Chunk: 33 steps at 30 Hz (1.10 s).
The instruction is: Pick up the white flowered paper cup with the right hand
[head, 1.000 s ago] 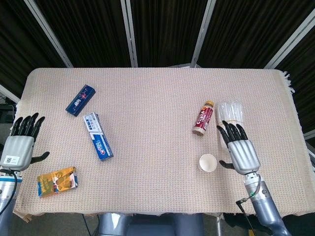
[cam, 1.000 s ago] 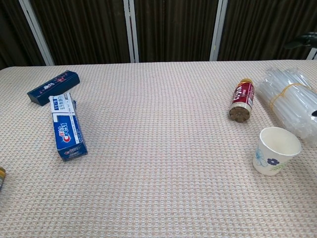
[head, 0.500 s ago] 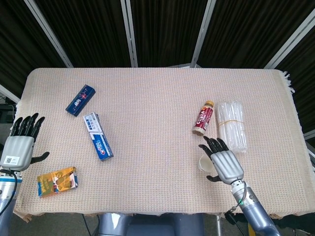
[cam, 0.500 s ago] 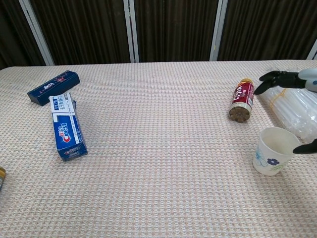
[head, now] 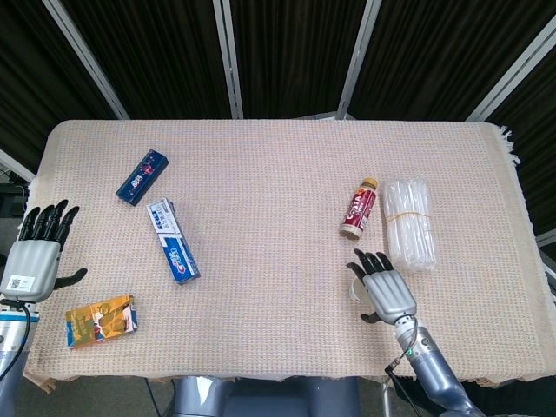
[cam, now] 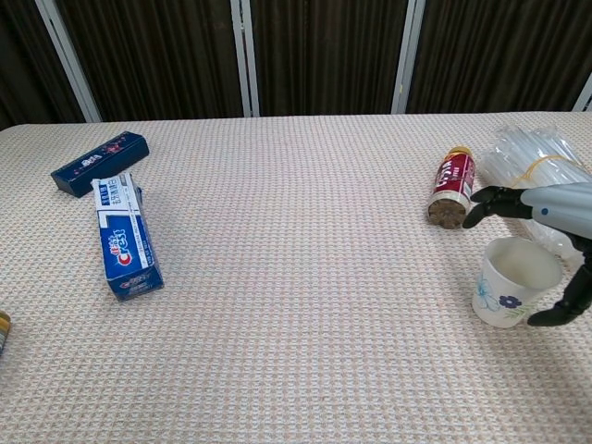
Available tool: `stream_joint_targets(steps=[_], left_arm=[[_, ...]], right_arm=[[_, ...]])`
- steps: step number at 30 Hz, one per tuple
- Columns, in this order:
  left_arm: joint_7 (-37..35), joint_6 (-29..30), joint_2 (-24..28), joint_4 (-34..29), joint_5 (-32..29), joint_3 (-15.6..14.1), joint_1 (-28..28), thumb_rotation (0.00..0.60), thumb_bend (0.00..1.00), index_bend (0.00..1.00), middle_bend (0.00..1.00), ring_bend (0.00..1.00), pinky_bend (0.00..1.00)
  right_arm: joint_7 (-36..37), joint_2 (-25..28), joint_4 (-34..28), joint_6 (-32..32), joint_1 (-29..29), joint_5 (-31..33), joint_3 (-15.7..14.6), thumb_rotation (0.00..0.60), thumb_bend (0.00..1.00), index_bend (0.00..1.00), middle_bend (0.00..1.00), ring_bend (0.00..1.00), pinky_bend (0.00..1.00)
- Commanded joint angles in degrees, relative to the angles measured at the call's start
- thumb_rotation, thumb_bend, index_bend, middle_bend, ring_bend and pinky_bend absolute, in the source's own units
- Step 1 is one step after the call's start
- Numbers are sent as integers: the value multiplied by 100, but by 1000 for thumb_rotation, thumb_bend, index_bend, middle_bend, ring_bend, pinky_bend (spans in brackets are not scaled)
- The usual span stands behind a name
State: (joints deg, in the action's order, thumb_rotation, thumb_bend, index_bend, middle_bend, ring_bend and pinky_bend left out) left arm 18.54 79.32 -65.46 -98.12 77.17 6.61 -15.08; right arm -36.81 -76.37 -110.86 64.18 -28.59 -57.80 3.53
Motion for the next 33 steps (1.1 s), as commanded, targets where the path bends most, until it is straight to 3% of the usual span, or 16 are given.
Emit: stream_joint_targets(steps=[1, 13, 18, 33], left_arm=[[-1, -1, -1, 1, 0, -1, 0, 600, 13, 0, 0, 0, 0], [-16, -13, 10, 0, 5, -4, -3, 600, 13, 0, 0, 0, 0], [-11, -12, 9, -4, 2, -4, -3, 600, 13, 0, 0, 0, 0], [-22, -13, 8, 3, 4, -3, -5, 600, 13, 0, 0, 0, 0]], right_arm=[[-42, -65, 71, 37, -23, 37, -2, 600, 111, 189, 0, 0, 0], [-112, -298, 449, 277, -32, 132, 3, 600, 178, 310, 0, 0, 0], [-94, -324, 480, 333, -28, 132, 3, 600, 183, 411, 34, 0, 0], [505, -704, 236, 369, -97, -72, 285, 600, 186, 445, 69, 0, 0]])
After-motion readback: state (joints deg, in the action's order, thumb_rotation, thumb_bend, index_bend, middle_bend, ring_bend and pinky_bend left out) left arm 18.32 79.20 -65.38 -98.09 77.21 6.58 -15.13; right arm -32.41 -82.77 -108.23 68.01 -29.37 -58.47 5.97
